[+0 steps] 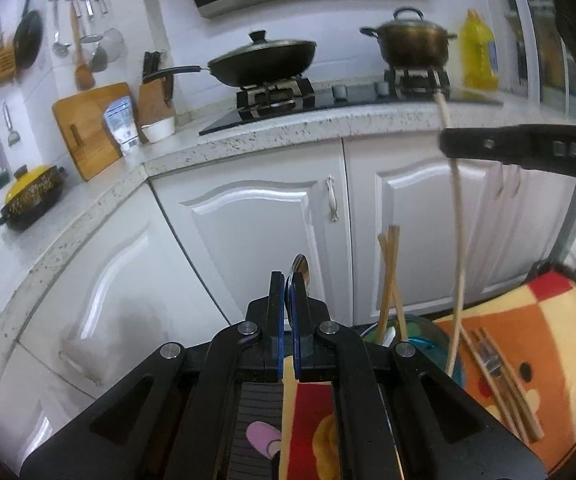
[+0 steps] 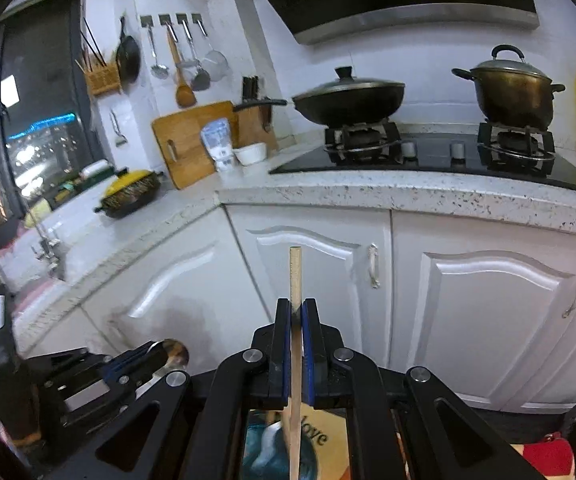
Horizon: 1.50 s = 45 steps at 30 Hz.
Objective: Organize utensils
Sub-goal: 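Lower the spoon into the cup and open the left tool while the right tool releases its chopstick, then move both tools back from the cup to the remaining utensils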
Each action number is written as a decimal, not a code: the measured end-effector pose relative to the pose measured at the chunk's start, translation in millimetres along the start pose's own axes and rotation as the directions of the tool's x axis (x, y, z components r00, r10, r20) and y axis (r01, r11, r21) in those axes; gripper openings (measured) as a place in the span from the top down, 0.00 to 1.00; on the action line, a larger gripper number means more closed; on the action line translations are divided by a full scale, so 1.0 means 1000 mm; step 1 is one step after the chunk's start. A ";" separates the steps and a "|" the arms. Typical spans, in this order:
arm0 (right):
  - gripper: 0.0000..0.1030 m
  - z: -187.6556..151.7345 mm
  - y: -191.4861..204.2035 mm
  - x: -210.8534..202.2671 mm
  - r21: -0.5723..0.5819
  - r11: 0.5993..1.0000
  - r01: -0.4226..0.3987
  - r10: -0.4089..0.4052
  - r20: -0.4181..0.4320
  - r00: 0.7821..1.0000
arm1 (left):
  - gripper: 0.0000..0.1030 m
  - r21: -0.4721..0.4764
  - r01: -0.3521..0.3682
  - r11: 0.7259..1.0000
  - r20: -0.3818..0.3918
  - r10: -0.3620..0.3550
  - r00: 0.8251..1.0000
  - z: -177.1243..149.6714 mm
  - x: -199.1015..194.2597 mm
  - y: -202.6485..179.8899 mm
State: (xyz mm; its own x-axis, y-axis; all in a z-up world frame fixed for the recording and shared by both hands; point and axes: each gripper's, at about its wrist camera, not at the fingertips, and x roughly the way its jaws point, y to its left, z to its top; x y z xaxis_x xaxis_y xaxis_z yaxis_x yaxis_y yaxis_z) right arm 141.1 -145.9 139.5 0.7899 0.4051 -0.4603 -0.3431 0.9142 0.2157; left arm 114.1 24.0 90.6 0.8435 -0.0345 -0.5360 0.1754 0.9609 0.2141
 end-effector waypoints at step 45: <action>0.67 -0.114 -0.049 -0.075 0.138 0.989 0.051 -0.028 -0.166 0.986 | 0.54 -0.243 0.227 0.943 -0.125 -0.262 0.957 -0.048 -0.034 -0.037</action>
State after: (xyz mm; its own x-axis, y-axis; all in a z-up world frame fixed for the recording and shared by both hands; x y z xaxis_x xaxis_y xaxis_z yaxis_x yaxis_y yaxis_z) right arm 41.1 -219.4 65.4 0.7043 0.3757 -0.6024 -0.2289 0.9234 0.3082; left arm 54.7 2.7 62.1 0.6975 -0.2507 -0.6713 0.2336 0.9652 -0.1177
